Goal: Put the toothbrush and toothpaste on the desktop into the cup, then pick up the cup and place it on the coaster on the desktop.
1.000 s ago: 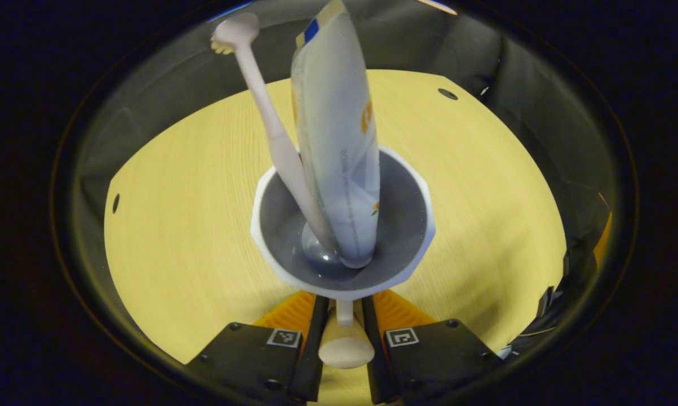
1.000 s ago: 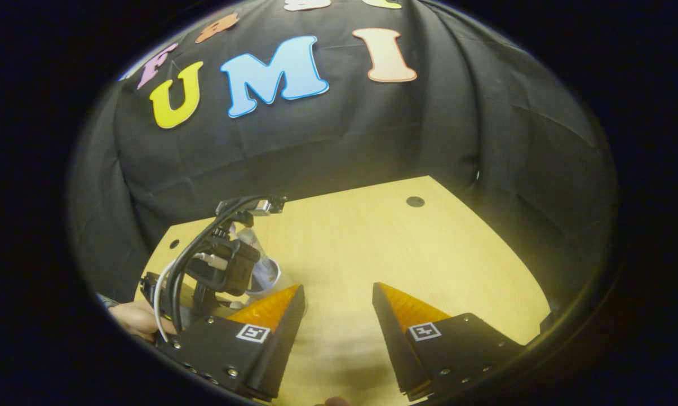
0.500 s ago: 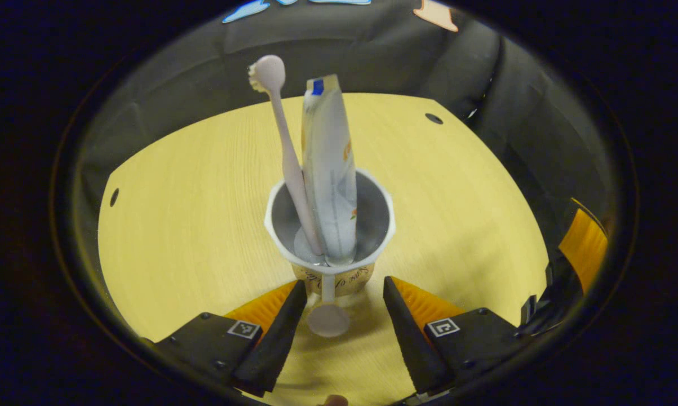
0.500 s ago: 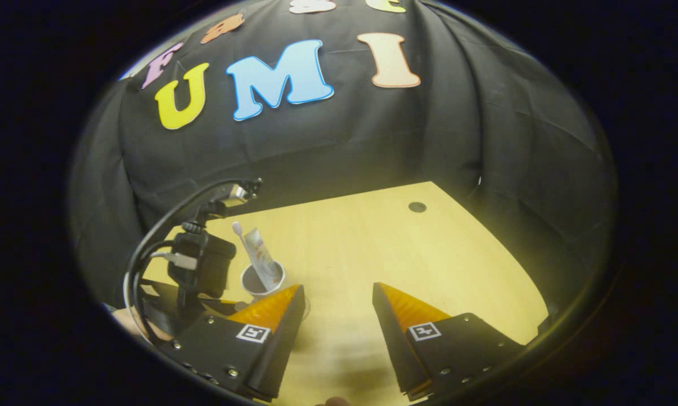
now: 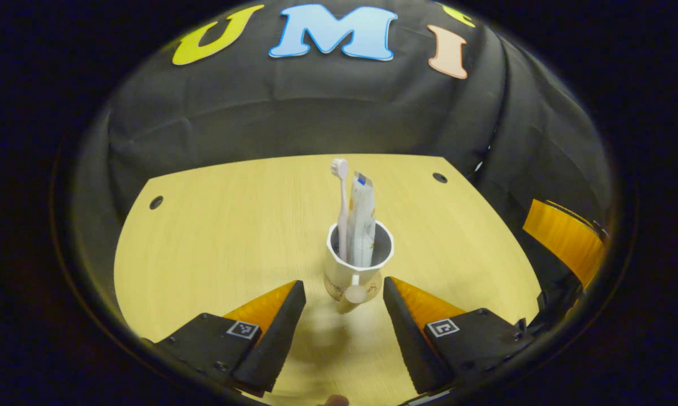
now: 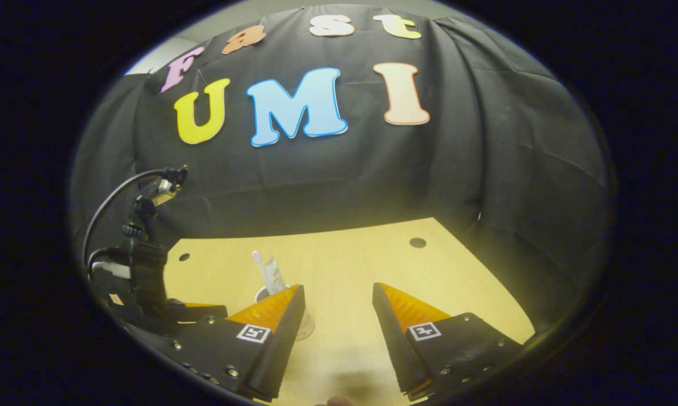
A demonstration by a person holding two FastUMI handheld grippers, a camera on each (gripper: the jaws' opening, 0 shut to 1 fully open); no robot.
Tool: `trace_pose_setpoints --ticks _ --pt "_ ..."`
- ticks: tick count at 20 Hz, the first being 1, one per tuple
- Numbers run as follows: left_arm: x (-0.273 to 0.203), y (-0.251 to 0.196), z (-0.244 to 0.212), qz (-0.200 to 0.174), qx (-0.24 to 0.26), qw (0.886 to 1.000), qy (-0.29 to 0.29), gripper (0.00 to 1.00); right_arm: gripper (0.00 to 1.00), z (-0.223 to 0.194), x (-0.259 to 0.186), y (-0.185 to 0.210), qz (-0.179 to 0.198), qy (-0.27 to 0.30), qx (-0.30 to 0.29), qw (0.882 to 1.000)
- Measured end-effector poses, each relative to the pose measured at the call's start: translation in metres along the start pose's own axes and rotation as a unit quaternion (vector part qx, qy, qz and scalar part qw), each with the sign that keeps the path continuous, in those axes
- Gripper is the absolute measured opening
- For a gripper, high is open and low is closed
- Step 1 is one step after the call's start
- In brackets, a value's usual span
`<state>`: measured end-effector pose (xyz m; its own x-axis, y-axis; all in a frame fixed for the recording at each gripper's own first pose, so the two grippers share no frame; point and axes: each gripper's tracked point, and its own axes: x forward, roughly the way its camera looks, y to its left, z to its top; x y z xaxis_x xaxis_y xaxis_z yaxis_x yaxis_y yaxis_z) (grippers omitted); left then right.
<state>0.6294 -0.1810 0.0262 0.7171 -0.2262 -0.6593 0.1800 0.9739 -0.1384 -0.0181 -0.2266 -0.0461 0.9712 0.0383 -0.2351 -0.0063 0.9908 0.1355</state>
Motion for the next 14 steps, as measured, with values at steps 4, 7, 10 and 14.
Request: trace_pose_setpoints --ticks 4,7,10,14 --pt "-0.045 0.01 0.023 0.011 -0.005 0.998 -0.062 0.92 0.74 0.016 -0.021 0.006 0.002 -0.039 -0.017 0.999" --pt "-0.071 0.012 0.036 0.016 -0.004 0.994 -0.108 0.92 0.74 0.027 -0.033 0.013 0.004 -0.067 -0.028 0.997" --pt "-0.088 0.015 0.049 0.02 0.004 0.988 -0.156 0.92 0.74 0.036 -0.045 0.019 0.006 -0.092 -0.039 0.995" --pt "-0.106 0.012 0.06 0.019 0.01 0.978 -0.209 0.92 0.74 0.04 -0.058 0.024 0.007 -0.108 -0.049 0.993"
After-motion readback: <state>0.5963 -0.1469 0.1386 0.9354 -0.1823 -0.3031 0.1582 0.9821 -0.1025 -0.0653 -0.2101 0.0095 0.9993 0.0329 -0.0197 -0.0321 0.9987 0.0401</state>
